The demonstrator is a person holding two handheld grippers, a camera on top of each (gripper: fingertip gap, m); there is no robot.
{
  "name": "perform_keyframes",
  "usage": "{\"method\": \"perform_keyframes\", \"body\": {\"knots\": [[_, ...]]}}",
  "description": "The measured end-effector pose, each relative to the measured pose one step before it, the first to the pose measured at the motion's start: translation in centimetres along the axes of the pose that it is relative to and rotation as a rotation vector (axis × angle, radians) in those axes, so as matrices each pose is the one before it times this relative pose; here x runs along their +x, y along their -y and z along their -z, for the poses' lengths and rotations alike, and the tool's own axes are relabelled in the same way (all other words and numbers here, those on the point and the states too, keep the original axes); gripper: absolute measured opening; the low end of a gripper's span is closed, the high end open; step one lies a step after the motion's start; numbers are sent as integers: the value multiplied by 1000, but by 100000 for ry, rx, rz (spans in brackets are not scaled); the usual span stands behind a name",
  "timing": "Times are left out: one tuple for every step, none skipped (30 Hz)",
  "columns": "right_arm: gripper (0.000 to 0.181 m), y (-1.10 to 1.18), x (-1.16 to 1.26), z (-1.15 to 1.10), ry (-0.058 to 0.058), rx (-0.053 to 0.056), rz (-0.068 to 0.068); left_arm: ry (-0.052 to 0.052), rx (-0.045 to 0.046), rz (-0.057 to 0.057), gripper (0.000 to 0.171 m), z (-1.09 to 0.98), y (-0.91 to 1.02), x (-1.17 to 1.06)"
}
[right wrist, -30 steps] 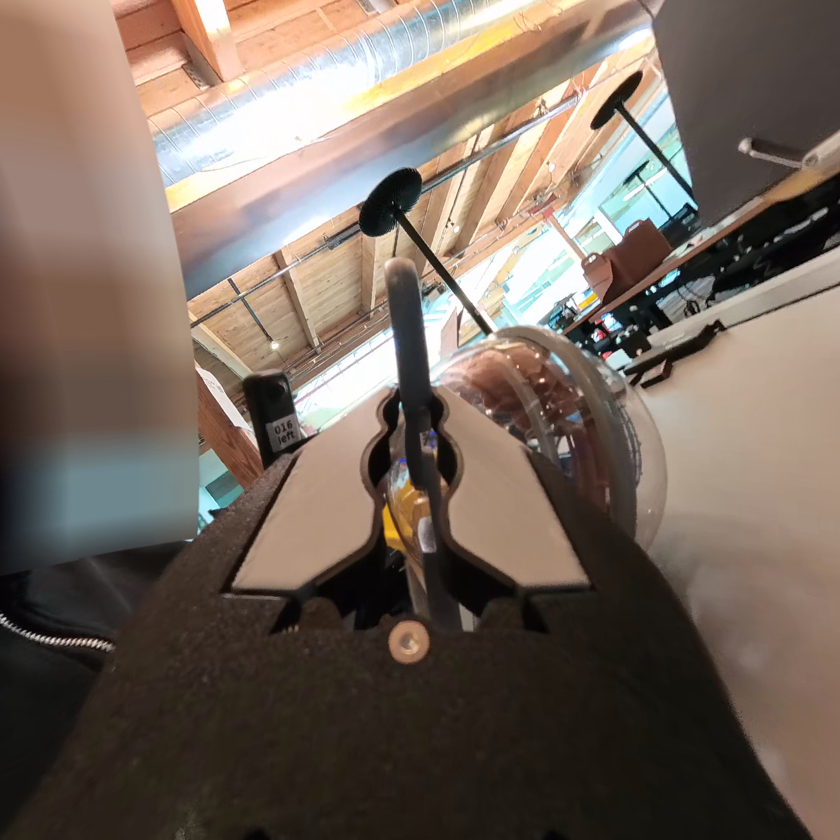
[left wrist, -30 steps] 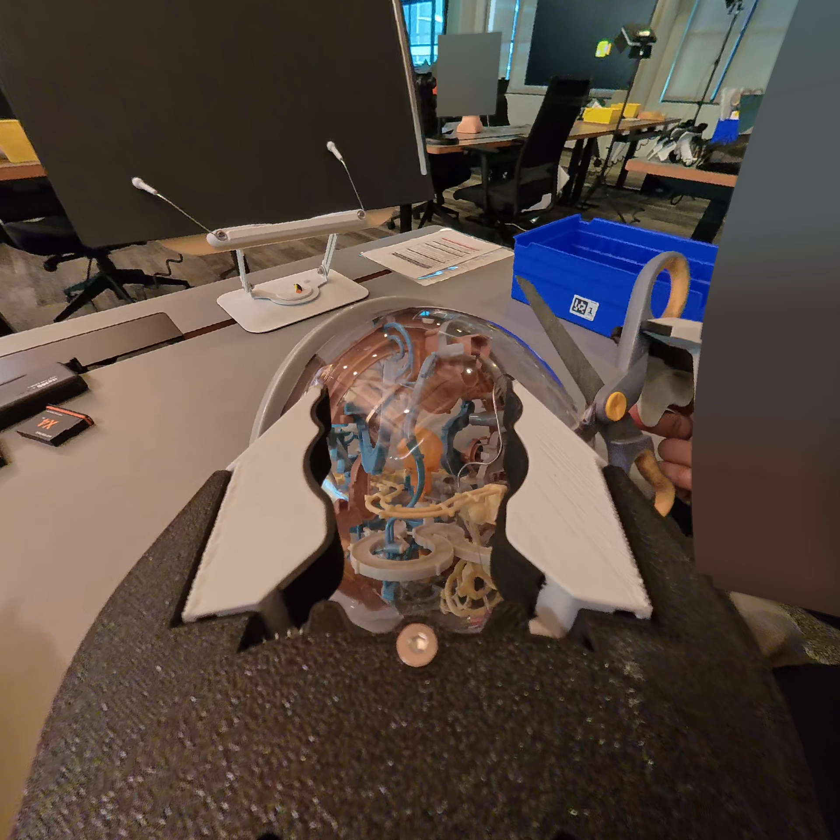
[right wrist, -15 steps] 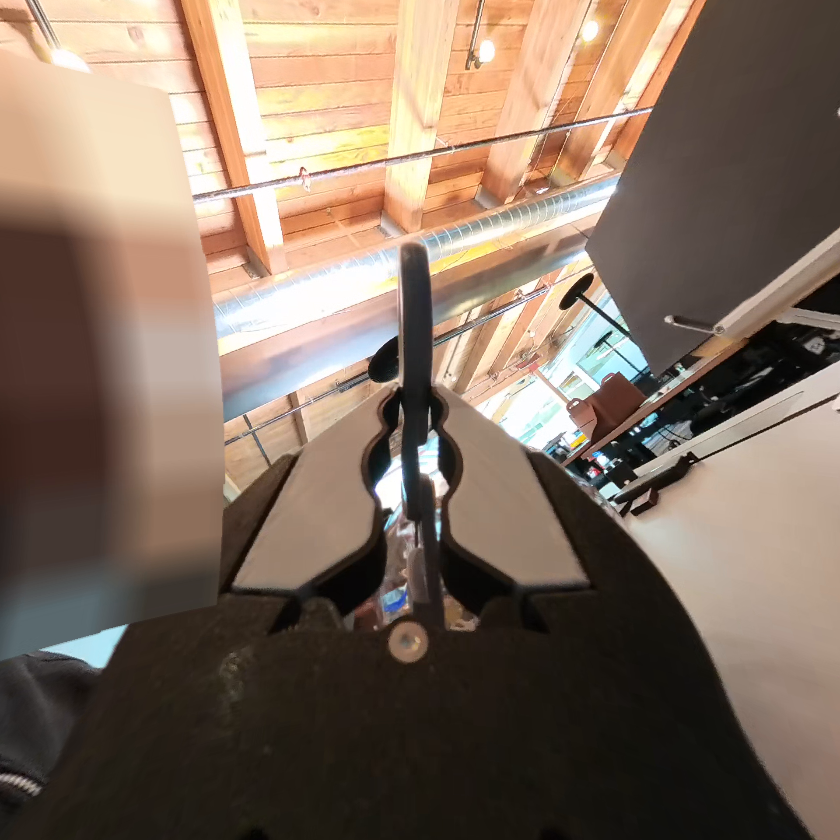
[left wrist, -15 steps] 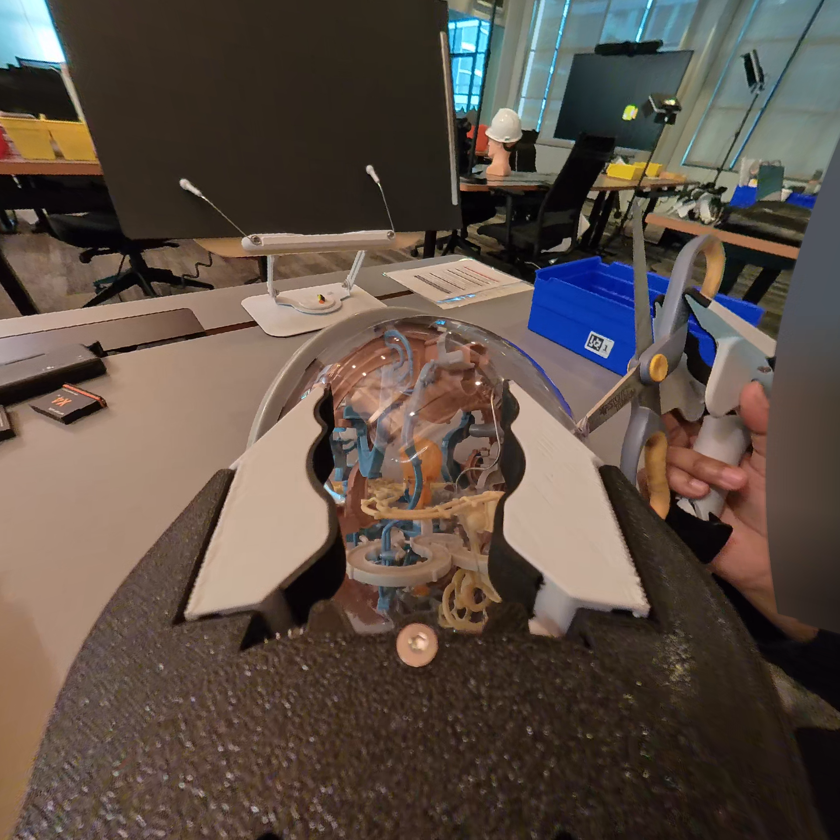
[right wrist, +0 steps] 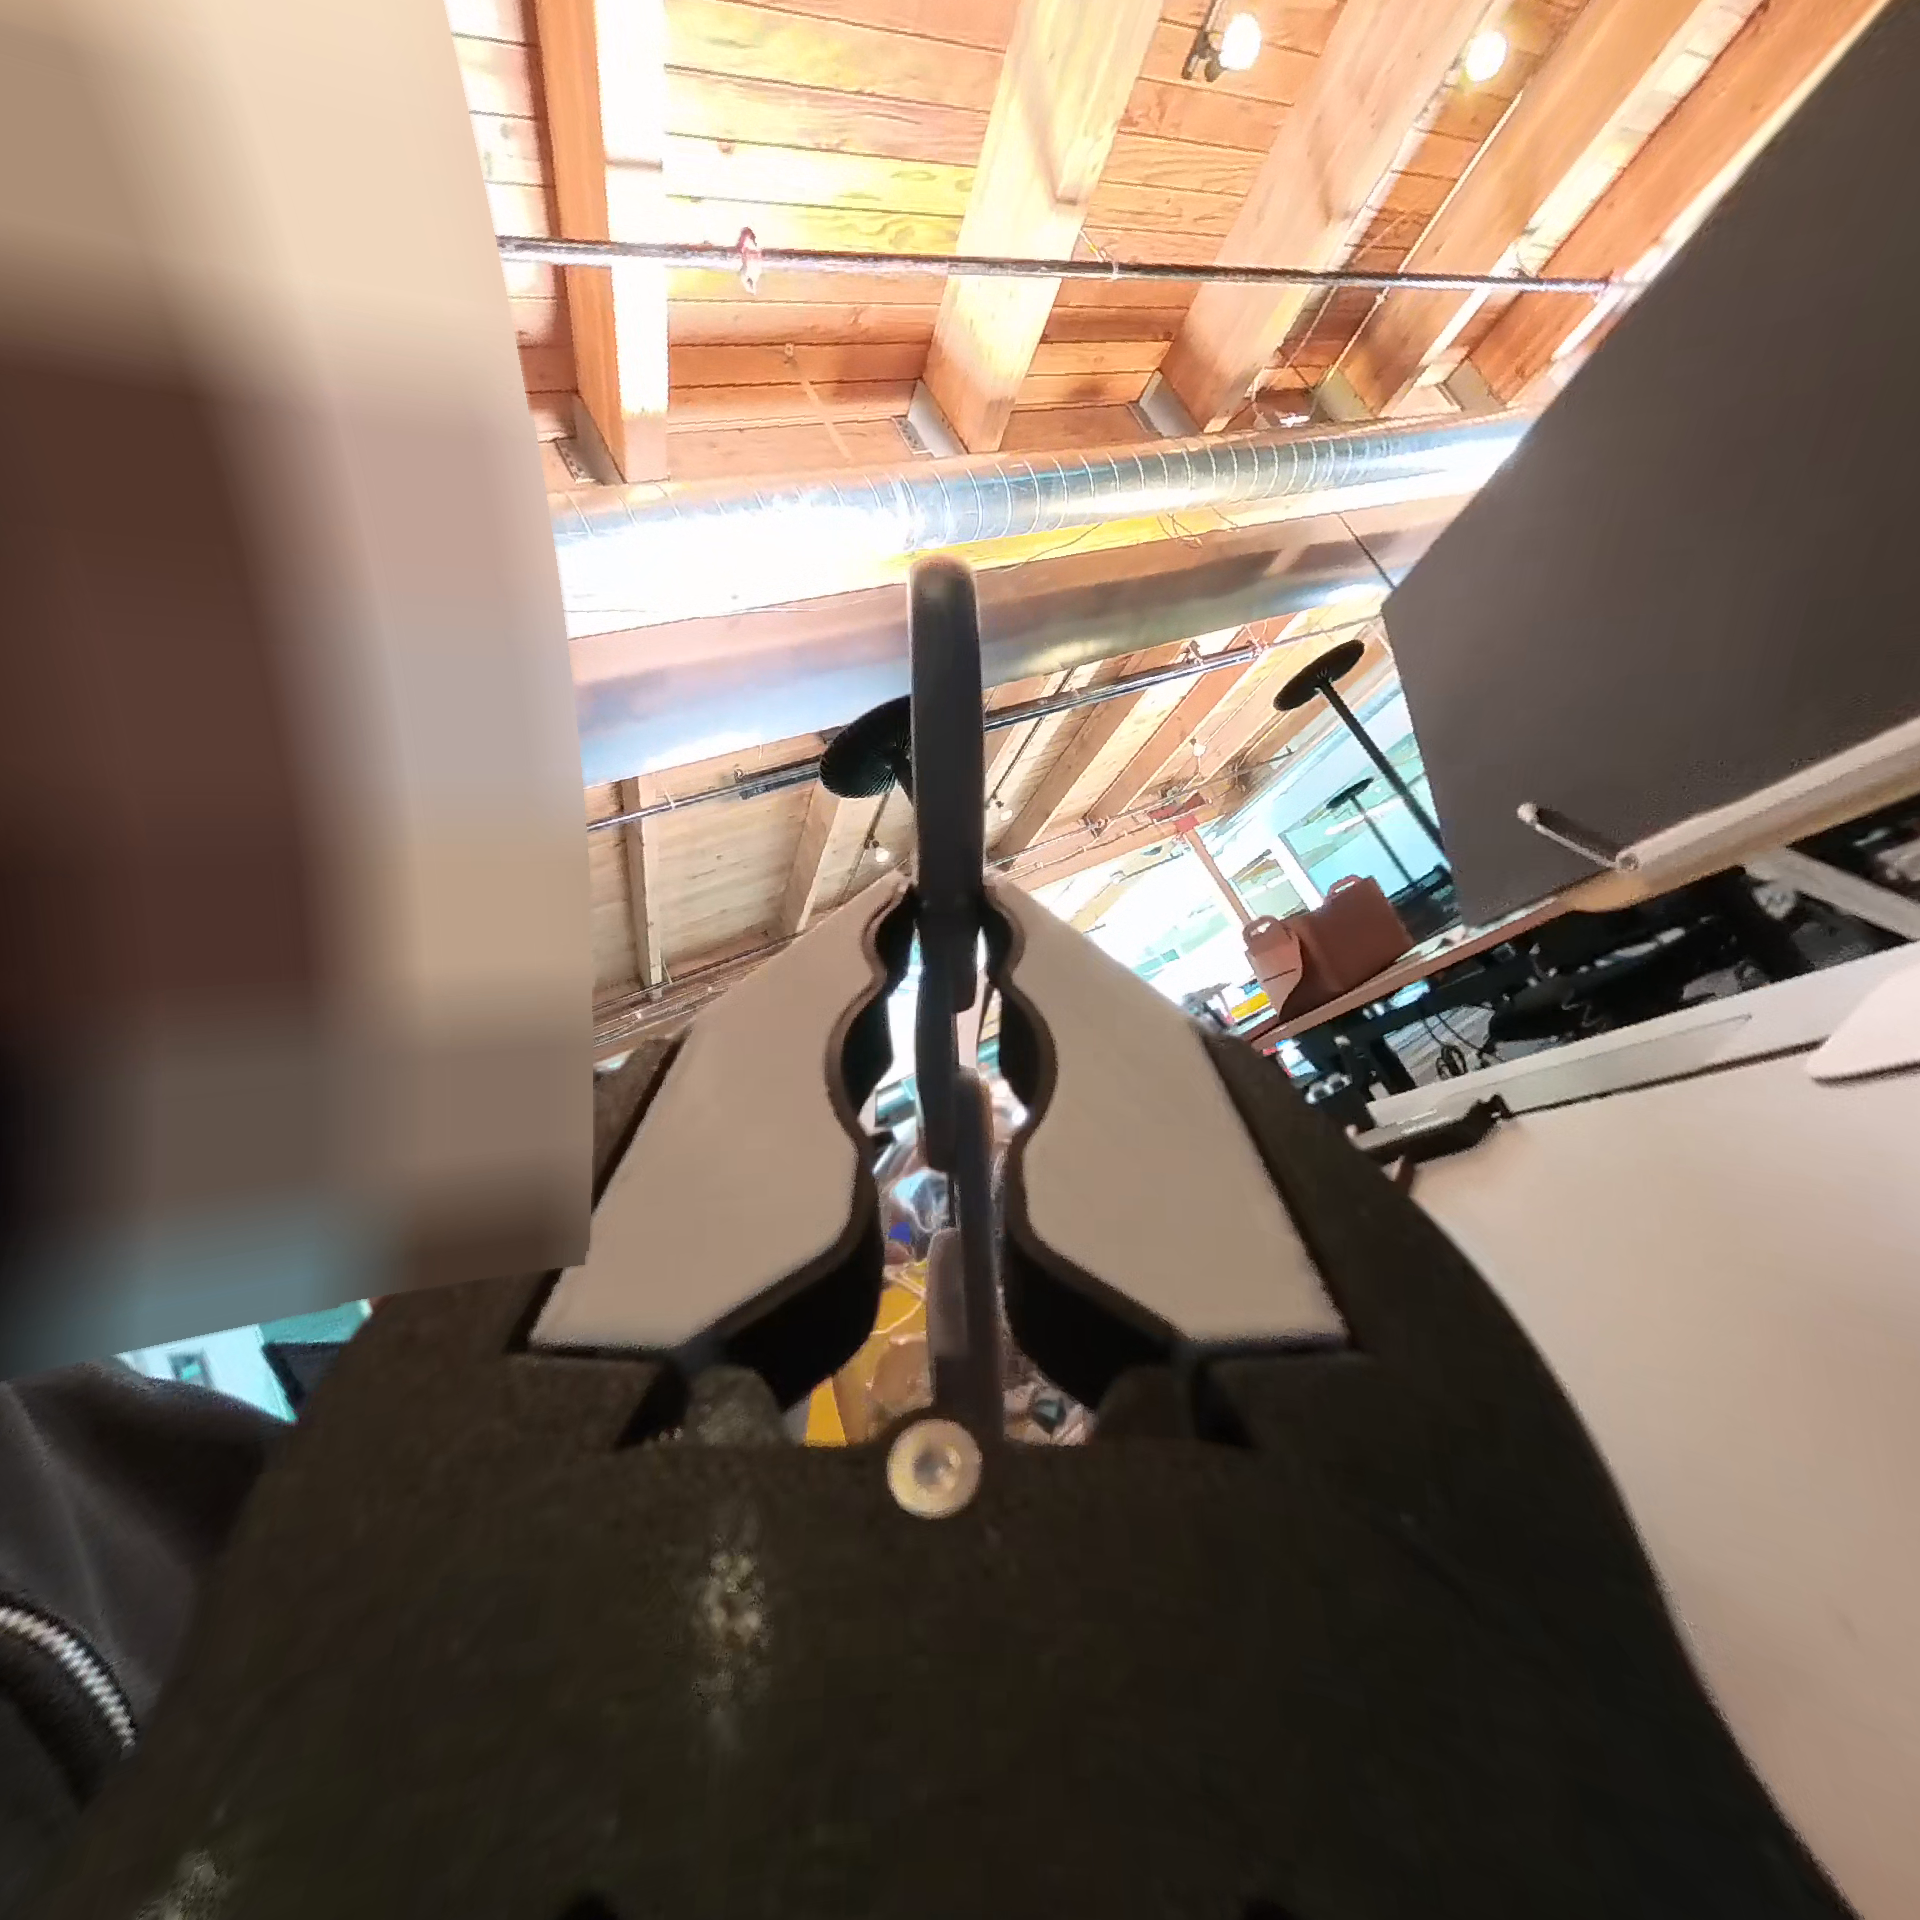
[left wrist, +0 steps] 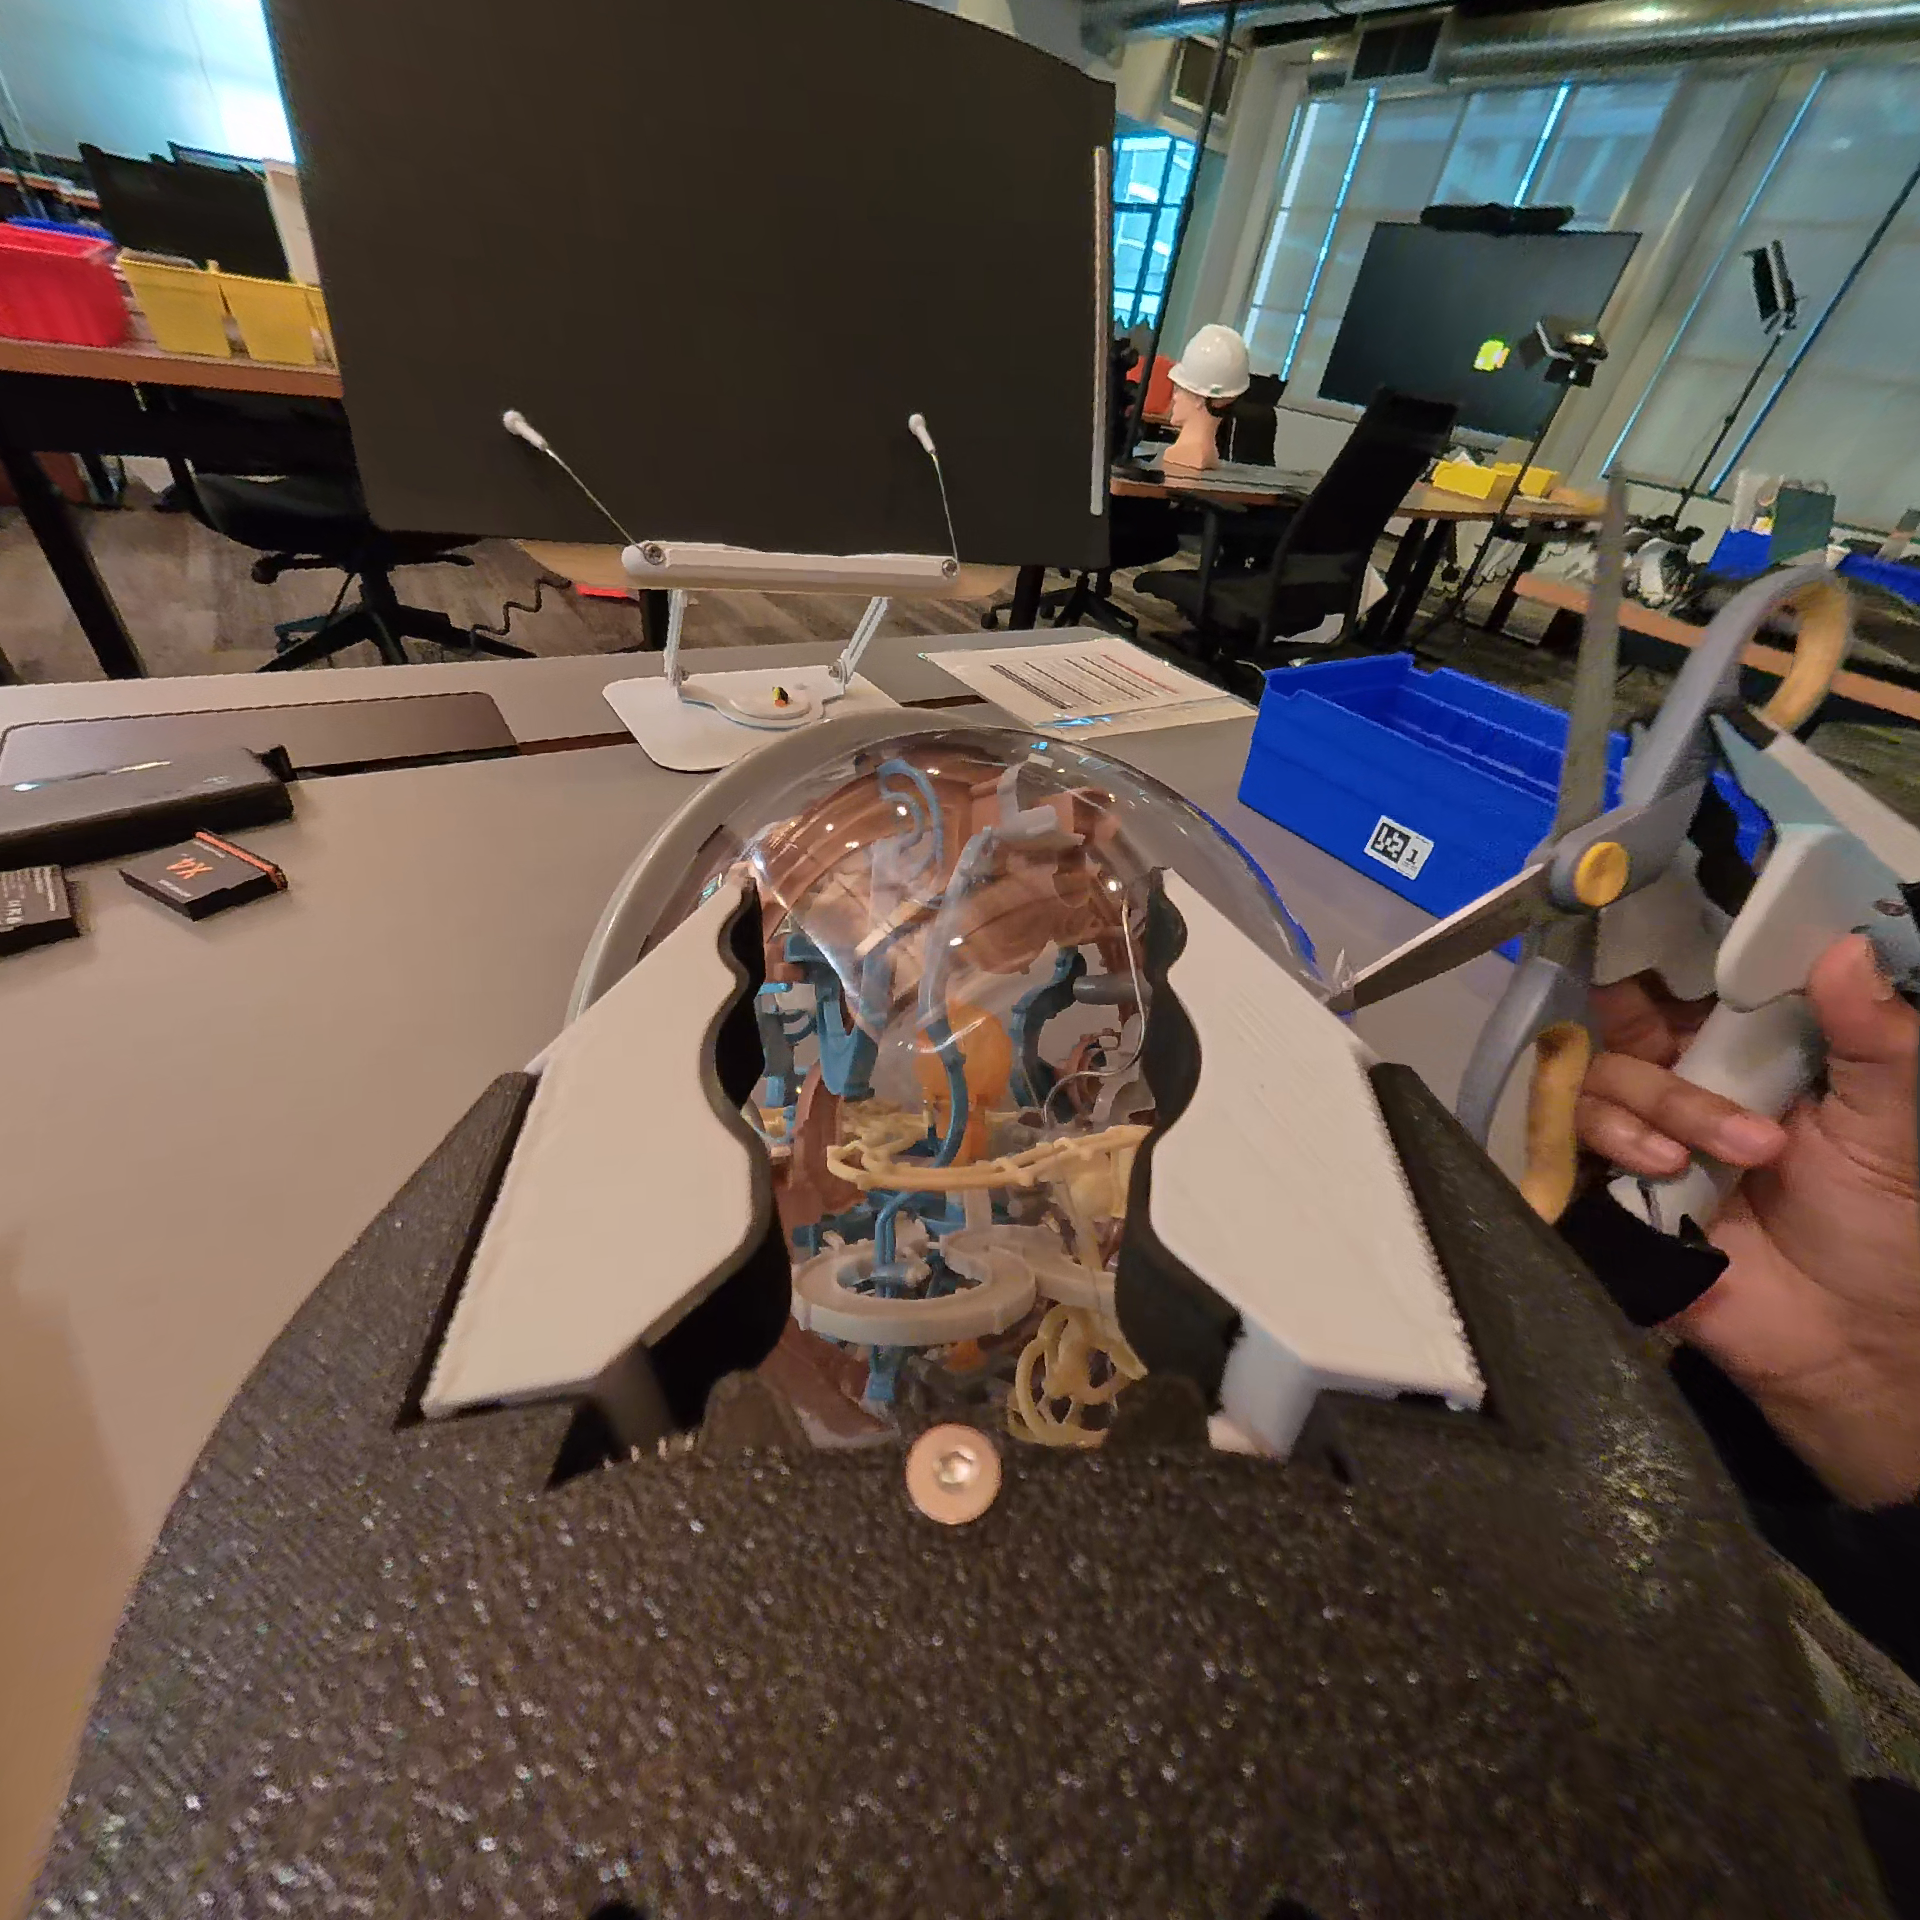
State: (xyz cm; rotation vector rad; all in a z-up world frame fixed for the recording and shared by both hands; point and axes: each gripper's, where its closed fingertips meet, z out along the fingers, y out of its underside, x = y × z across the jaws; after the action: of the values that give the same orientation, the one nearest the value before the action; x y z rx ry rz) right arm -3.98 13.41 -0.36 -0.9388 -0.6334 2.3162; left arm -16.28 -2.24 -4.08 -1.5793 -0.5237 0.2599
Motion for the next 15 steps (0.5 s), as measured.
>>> {"method": "perform_keyframes", "body": {"knots": [[10, 585, -153, 157, 427, 444, 982, 85, 313, 570, 71, 14, 1, -115], [10, 585, -110, 183, 318, 626, 824, 173, 303, 446, 71, 8, 17, -107], [10, 590, 26, 191, -476, 663, 1151, 209, 295, 403, 70, 12, 18, -128], [10, 547, 160, 218, -1328, 468, 1657, 348, 417, 436, 69, 22, 46, -154], [10, 436, 238, 201, -1676, -254, 2033, 520, 483, 517, 68, 35, 56, -182], [10, 250, 346, 167, -2175, -1162, 2153, 516, 476, 374, 66, 36, 62, -168], [10, 40, 402, 139, -2391, -2067, 2061, 455, 439, 203, 65, 42, 46, -165], [10, -141, 402, 93, -2342, -2625, 2145, 232, 311, 34, 65, 33, 28, -136], [10, -374, 435, 16, -2340, -3568, 1747, -16, 107, 25, 65, 19, 16, -70], [10, -578, 417, -44, -2255, -4490, 1071, 59, 84, 72, 65, 21, 13, -77], [10, -709, 333, -102, -1771, -4774, 962, 151, 128, -17, 65, 14, 17, -83], [10, -780, 287, -170, -1484, -4835, 1096, 324, 135, -69, 65, 5, 28, -104], [10, -855, 318, -202, -1755, -5016, 924, 578, 233, -126, 65, 9, 48, -125], [10, -862, 352, -229, -1927, -4963, 603, 784, 266, -173, 65, 10, 55, -171], [10, -778, 418, -225, -2009, -4304, 281, 754, 164, -161, 65, 29, 43, -185]]}}
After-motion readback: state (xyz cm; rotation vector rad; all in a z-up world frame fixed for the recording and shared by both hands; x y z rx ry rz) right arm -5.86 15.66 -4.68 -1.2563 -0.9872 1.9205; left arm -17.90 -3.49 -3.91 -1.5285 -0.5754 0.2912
